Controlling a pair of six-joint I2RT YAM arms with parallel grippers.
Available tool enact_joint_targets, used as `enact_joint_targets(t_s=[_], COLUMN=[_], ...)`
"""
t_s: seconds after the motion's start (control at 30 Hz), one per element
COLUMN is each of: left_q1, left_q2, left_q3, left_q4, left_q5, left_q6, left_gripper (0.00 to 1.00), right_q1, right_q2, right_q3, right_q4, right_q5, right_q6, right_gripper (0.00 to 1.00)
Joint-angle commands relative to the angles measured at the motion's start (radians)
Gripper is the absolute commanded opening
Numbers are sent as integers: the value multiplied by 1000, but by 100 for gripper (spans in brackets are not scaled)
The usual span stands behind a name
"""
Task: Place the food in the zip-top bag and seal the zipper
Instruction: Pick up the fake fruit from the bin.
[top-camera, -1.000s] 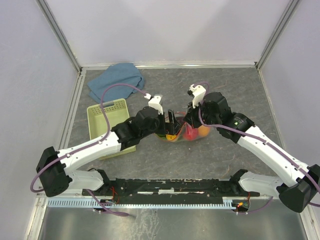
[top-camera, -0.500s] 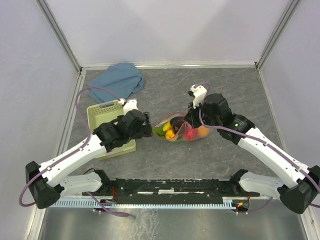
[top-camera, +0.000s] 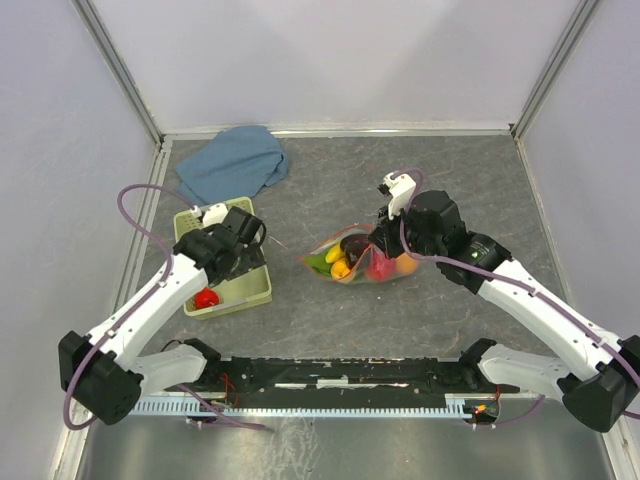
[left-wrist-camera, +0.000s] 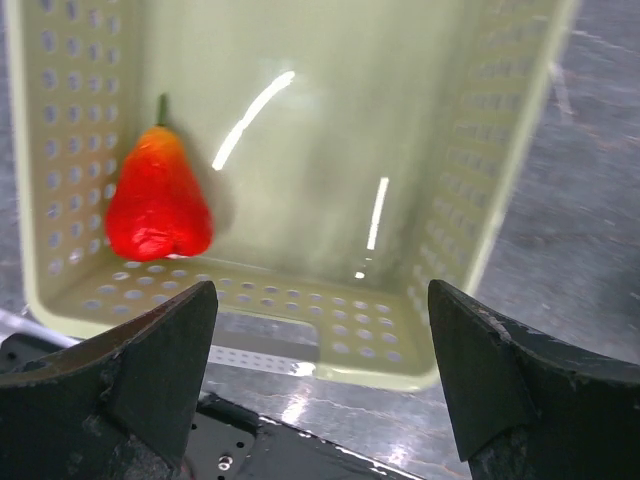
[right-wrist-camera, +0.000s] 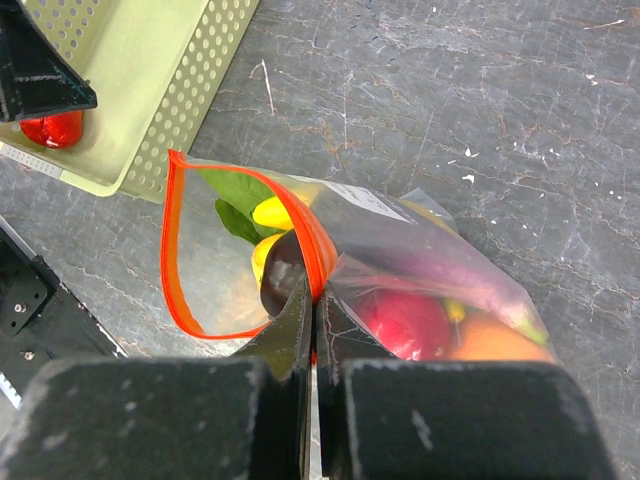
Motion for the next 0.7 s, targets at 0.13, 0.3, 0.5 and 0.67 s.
enact_joint_targets(t_s=[0.13,0.3,0.5,0.67], left_q1=[139,181,214,229], left_q2=[93,127,149,168], left_q3=[-38,-83,-123,-168], left_q4=[-53,-31,-26,38], left_q5=[-45,-85,-152,-132], left_q6=[-33,-60,-99,-86], left_gripper=[92,94,96,97], right_q1=[5,10,21,26], right_q2=[-58,-71,-79,-83], right_q3=[-20,-25,-31,-34], right_q4=[82,82,85,88], right_q5=[-11,-7,4,15], right_q6=[2,3,0,-2], right_gripper=[2,2,2,2])
